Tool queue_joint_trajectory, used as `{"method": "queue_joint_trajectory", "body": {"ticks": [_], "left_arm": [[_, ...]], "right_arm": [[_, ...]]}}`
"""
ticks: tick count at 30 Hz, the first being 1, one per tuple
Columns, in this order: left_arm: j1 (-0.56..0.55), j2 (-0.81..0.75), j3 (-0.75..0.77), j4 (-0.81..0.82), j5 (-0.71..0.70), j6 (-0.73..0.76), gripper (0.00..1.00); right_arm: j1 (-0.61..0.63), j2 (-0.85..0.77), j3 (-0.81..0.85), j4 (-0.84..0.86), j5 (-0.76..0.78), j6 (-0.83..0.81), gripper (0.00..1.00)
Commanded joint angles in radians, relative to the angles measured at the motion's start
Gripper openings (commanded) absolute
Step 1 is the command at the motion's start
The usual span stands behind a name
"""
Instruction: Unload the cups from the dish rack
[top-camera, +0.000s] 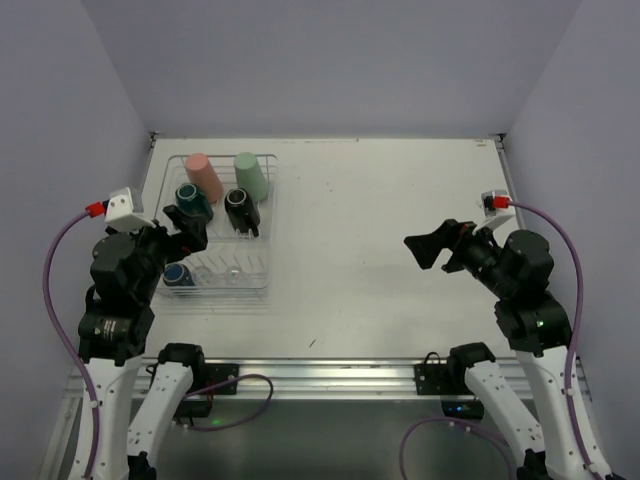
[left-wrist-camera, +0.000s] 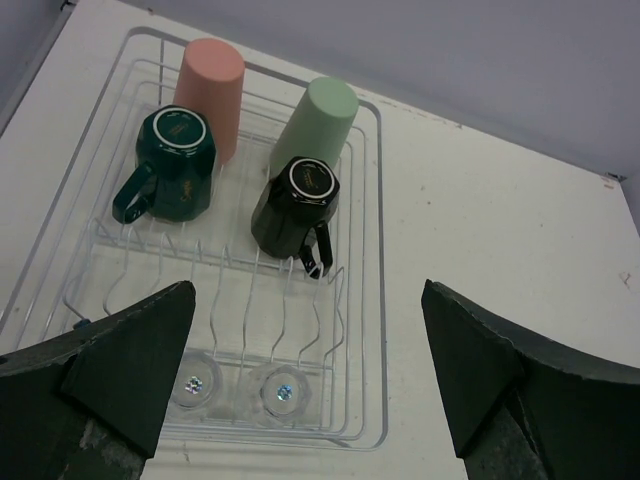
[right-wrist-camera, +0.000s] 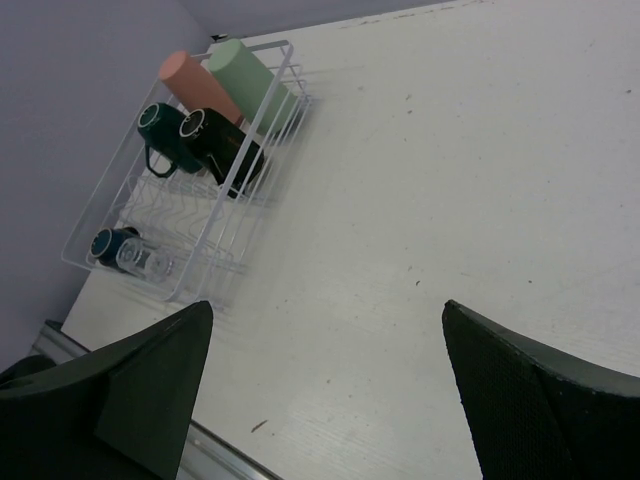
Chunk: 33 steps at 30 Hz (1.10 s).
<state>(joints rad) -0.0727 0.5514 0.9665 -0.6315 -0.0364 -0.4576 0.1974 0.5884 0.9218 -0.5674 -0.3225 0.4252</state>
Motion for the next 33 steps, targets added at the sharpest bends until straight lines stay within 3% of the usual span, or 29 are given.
{"method": "queue_joint_trajectory", "body": {"ticks": [1,10,16,27,33], "left_arm": [[0.007,0.013,0.006,-0.008,-0.019,0.046,1.0],[0.007,0.14,0.049,-0.037,-0.011,0.123,1.0],[0.008,0.238,0.083,0.004,0.01,0.077,1.0],[0.004,0.556,0.202,0.064,0.03,0.062,0.98],[-0.062,0.699,0.308,0.067,-0.036,0.066,0.97]], "right_arm": [[0.002,-0.009,-0.02,0.027,0.036,0.018,0.99],[0.002,0.02,-0.011,-0.002,0.049,0.084,0.99],[0.002,0.073,0.015,-0.048,0.073,0.069,0.99],[0.002,0.096,0.032,-0.038,0.049,0.053,0.99],[0.002,0.11,0.034,-0.035,0.057,0.041,0.99]]}}
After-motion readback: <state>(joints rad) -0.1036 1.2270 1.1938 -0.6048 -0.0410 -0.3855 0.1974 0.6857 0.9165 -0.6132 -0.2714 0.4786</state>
